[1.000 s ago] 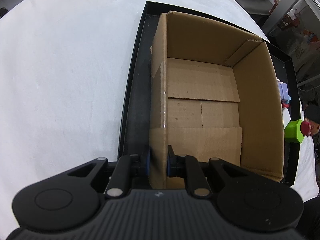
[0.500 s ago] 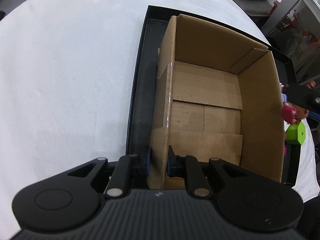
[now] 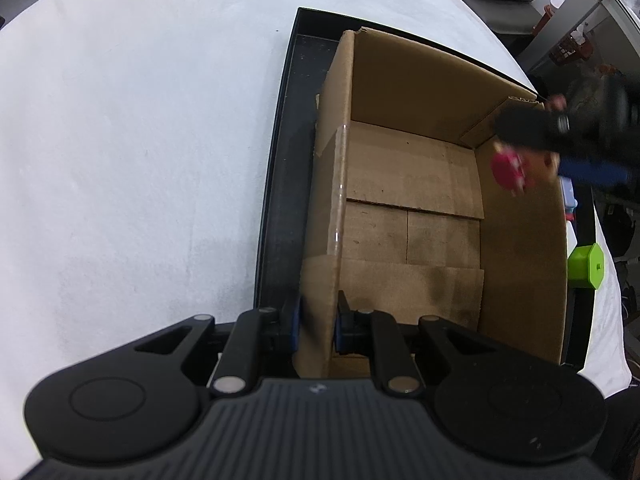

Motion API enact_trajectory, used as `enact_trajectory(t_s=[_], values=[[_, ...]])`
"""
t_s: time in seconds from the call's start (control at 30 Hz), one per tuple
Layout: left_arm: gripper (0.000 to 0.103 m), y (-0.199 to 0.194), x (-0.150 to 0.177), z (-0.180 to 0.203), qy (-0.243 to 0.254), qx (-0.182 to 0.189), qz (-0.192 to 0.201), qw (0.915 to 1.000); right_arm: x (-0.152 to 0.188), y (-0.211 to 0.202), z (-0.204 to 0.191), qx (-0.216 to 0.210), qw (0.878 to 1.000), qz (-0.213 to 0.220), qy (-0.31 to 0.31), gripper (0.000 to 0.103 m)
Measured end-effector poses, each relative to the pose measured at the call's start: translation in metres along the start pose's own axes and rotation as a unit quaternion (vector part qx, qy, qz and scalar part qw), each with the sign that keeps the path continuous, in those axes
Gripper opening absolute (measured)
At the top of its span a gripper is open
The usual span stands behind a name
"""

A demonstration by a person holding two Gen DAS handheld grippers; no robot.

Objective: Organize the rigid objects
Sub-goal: 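Carry the doll with the right gripper into the cardboard box and release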

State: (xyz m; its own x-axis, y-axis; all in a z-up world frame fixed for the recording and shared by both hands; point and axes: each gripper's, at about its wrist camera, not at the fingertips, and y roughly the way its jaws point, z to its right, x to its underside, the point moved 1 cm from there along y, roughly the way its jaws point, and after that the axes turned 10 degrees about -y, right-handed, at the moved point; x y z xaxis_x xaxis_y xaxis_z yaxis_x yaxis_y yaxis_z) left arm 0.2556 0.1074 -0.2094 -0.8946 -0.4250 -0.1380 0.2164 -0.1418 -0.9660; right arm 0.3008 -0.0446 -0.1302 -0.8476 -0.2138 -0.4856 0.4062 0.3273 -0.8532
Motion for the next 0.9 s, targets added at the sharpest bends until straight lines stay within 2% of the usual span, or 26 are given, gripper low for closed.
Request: enact_trajectory(t_s=[0.07, 0.1, 0.17, 0.53, 0.9], values=[[0.015, 0.0, -0.001, -0.001, -0.002, 0.002, -0.002, 1.0, -0.004, -0.001, -0.005, -0.01, 1.0, 0.008, -0.002, 0.037], [0.015, 0.0, -0.002, -0.001, -0.003, 0.002, -0.002, 1.0, -0.006, -0.003, -0.008, -0.011, 1.0, 0.015, -0.004, 0.045], [0.017, 0.0, -0.002, -0.002, -0.002, 0.004, -0.003, 1.0, -0.009, -0.006, -0.01, -0.009, 1.0, 0.026, -0.007, 0.056], [0.017, -0.003, -0.002, 0.001, -0.006, 0.0, 0.0, 1.0, 0.01, -0.017, 0.016, 0.008, 1.0, 0.009, 0.006, 0.056], [0.017, -0.006, -0.002, 0.003, -0.015, -0.018, 0.008, 0.9997, 0.033, -0.047, 0.074, 0.029, 0.998, 0.017, 0.053, 0.056]])
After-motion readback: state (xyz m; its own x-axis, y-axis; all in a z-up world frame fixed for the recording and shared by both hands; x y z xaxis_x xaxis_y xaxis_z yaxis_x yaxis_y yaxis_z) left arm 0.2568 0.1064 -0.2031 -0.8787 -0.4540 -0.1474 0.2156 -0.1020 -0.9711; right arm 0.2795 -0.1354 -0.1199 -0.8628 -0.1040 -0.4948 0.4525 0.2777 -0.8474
